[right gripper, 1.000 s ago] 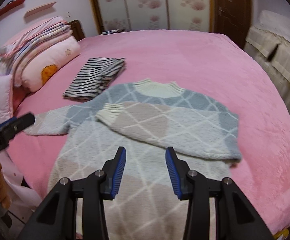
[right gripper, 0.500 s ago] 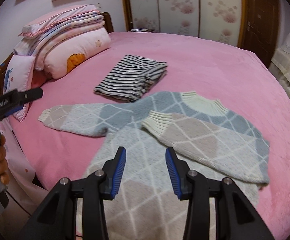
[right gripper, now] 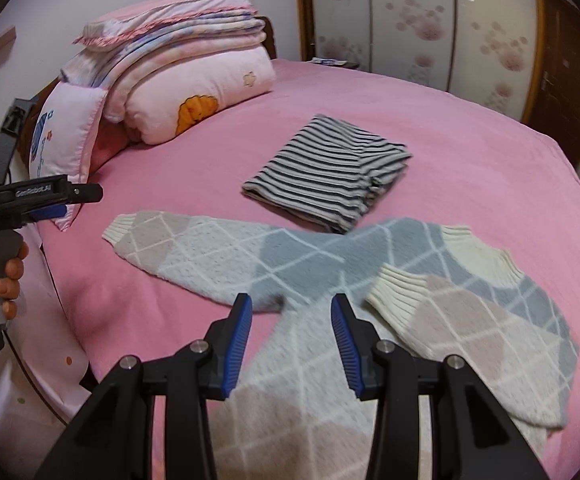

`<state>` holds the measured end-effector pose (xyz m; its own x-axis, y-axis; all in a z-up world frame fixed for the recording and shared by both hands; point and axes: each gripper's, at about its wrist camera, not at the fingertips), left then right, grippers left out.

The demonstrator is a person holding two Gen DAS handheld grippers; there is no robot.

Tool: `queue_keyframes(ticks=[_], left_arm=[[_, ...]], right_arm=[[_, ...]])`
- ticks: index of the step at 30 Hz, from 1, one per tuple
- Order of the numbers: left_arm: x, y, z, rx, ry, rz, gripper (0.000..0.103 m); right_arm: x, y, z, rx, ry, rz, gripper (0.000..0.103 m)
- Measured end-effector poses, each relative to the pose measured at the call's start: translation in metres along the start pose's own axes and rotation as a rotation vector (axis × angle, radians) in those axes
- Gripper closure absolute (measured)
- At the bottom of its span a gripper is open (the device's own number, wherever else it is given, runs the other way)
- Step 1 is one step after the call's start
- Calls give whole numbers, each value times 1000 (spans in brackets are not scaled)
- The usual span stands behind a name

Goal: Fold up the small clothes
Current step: 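Move the left tool to the other sleeve cuff and grasp it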

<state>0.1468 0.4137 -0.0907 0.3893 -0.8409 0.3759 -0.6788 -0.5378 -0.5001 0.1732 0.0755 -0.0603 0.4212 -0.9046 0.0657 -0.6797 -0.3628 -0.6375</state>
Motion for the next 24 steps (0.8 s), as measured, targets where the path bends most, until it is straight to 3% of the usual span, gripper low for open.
queue_keyframes(ticks=[12, 16, 24], left_arm=[[-105, -26, 73, -94, -103, -227, 13], [-126, -24, 98, -139, -126, -302, 15], [-141, -28, 142, -255, -189, -325, 23]], right_arm=[[-46, -29, 79, -47, -43, -55, 62], [-59, -37, 105, -69, -43, -59, 62], [-69, -39, 138, -114, -46, -48, 62]])
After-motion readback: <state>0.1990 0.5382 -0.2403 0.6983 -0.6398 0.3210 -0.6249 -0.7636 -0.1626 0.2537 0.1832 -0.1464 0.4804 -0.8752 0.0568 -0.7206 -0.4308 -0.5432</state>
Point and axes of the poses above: each gripper's, at about its wrist camera, not at the fingertips, and z roughly the way its jaws point, x to its right, y to its underside, and after that the axes turned 11 degrees about y, right-handed
